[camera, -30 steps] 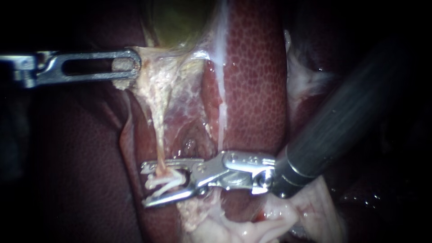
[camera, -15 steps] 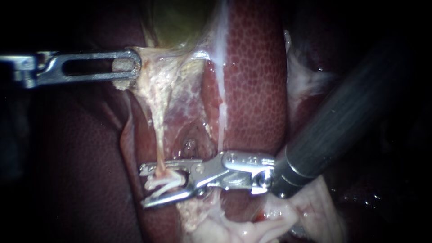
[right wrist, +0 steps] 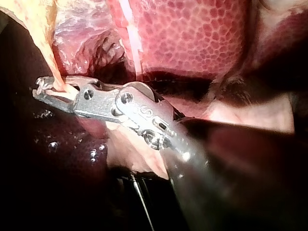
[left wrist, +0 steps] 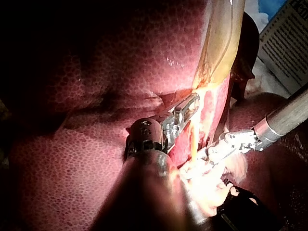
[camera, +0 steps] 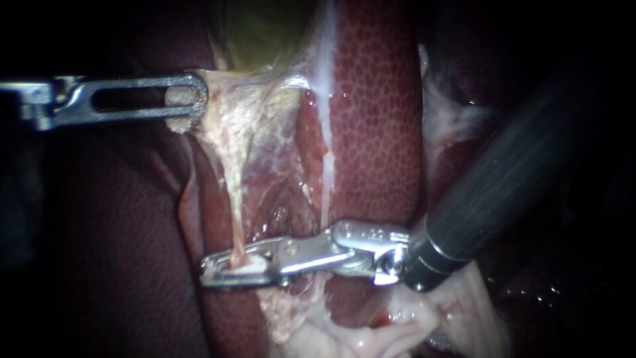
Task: Clipping second clip left tube
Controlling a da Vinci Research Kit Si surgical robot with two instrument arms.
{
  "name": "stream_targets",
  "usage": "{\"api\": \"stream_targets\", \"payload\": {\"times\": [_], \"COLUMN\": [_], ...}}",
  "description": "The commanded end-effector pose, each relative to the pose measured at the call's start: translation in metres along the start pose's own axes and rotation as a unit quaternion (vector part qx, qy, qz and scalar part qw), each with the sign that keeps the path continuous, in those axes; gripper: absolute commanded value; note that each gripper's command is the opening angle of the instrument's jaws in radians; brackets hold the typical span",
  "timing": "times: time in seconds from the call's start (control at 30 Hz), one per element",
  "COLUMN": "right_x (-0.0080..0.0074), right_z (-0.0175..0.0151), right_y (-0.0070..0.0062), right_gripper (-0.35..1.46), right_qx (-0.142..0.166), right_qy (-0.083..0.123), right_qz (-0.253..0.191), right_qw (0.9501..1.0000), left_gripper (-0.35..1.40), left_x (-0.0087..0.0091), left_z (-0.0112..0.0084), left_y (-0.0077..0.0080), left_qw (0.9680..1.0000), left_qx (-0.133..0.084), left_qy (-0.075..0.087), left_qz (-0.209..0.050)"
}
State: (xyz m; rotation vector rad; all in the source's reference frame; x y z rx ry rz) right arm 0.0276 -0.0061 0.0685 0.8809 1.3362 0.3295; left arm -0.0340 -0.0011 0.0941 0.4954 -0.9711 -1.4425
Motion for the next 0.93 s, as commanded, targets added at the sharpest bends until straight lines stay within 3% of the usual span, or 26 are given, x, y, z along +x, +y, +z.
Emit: {"api": "stream_targets", "payload": {"times": [0.03,0.93], "right_x": [0.0001,-0.0001], "right_z": [0.0001,-0.0002], "right_y": [-0.0001,-0.0002], "right_gripper": [-0.35,-0.35], "right_qx": [0.004,0.005], "right_qy": [-0.003,-0.013], "right_qz": [0.001,0.006], "right_qw": [1.0,0.9999], "left_gripper": [-0.35,-0.35], "left_x": [0.0,0.0], "left_z": [0.0,0.0001], "left_y": [0.0,-0.0001], "left_qw": [1.0,1.0], "left_qx": [0.0,0.0], "left_qy": [0.0,0.0], "left_qz": [0.0,0.0]}}
